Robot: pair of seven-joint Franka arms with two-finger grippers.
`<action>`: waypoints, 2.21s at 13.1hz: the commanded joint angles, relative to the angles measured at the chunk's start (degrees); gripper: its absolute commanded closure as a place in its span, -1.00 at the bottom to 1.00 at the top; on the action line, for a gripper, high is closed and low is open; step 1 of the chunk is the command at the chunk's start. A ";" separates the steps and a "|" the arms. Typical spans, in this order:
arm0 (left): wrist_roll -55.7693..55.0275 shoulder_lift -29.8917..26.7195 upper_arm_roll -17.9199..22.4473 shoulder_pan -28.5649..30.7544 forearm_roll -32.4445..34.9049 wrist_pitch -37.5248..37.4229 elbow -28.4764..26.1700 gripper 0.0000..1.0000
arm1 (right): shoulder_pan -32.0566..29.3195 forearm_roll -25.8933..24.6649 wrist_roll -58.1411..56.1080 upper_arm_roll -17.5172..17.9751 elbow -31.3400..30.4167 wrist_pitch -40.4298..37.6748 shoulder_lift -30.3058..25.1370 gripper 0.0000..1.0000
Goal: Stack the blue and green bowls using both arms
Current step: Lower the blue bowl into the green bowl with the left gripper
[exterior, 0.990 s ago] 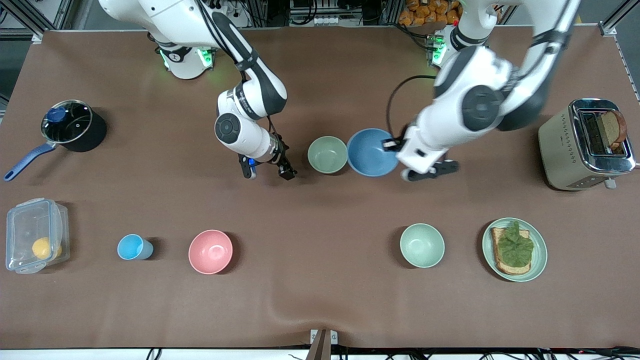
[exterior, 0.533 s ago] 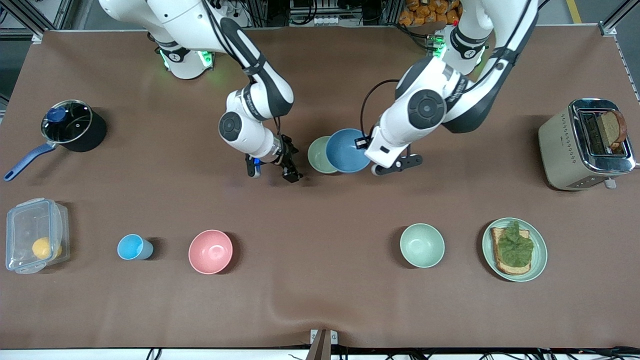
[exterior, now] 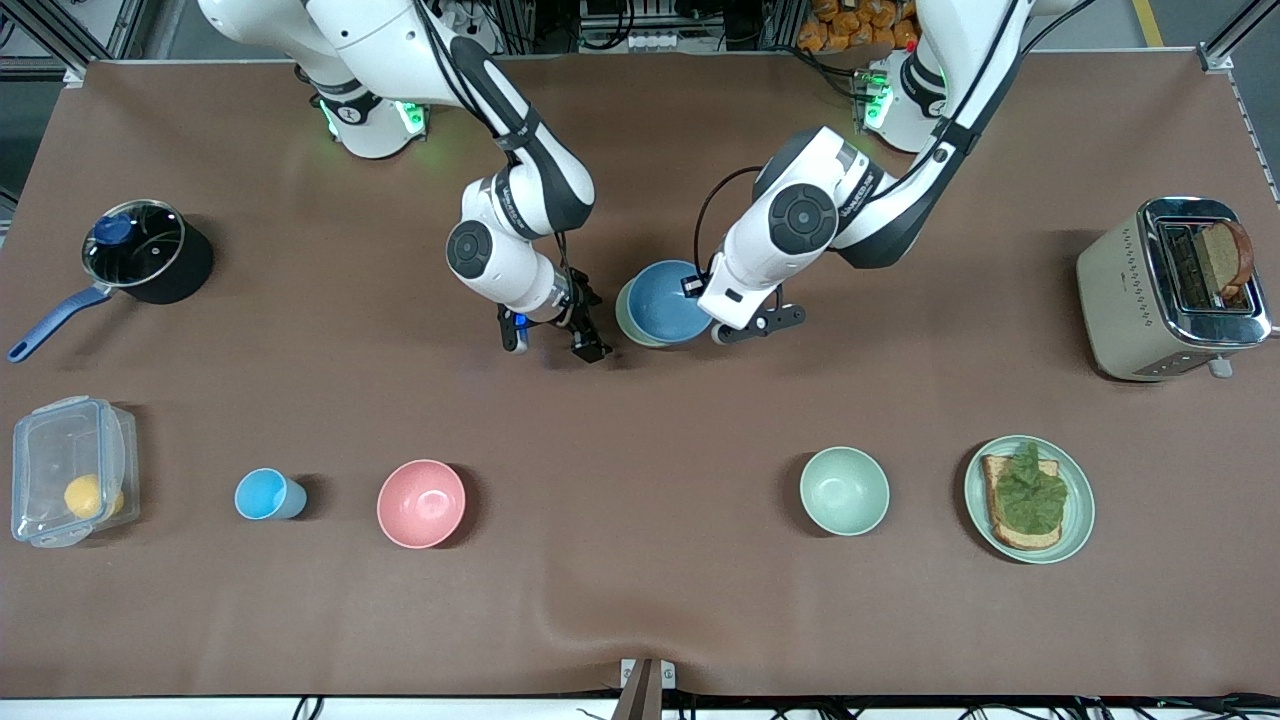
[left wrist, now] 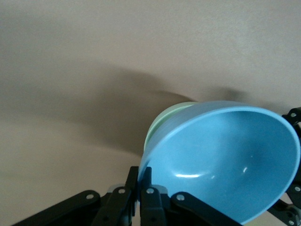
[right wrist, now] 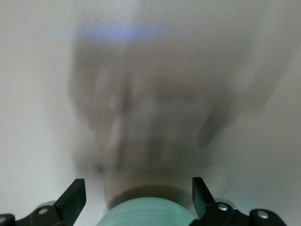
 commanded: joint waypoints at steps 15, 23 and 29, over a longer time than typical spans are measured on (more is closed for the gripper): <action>-2.15 5.18 0.07 -3.33 -0.64 6.68 -2.50 1.00 | -0.64 1.51 -1.43 0.24 -0.04 -1.01 -0.37 -1.00; -2.06 6.41 0.07 -2.88 -0.90 7.03 -2.15 1.00 | -0.56 1.43 -1.43 0.24 -0.04 -1.01 -0.37 -1.00; -2.58 6.41 0.07 -3.32 -1.16 6.68 -1.71 -1.00 | -0.56 1.43 -1.51 0.24 -0.04 -1.10 -0.46 -1.00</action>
